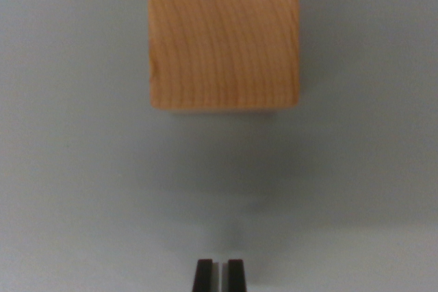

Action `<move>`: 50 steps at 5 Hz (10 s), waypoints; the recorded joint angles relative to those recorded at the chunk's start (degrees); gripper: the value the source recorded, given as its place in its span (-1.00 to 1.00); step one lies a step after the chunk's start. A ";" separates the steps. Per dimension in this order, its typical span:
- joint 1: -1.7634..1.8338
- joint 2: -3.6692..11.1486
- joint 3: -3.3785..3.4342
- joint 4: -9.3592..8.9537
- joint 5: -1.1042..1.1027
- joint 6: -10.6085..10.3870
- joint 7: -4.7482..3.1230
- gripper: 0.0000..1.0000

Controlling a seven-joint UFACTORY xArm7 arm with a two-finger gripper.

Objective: Push wooden cube

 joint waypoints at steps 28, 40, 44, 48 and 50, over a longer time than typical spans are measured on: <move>0.05 9.85 0.95 15.33 0.77 5.53 1.00 1.00; 0.15 19.27 1.93 30.46 1.49 11.28 2.08 1.00; 0.18 21.41 2.16 33.90 1.65 12.60 2.33 1.00; 0.19 22.65 2.29 35.90 1.75 13.36 2.47 1.00; 0.19 22.86 2.31 36.22 1.76 13.48 2.49 1.00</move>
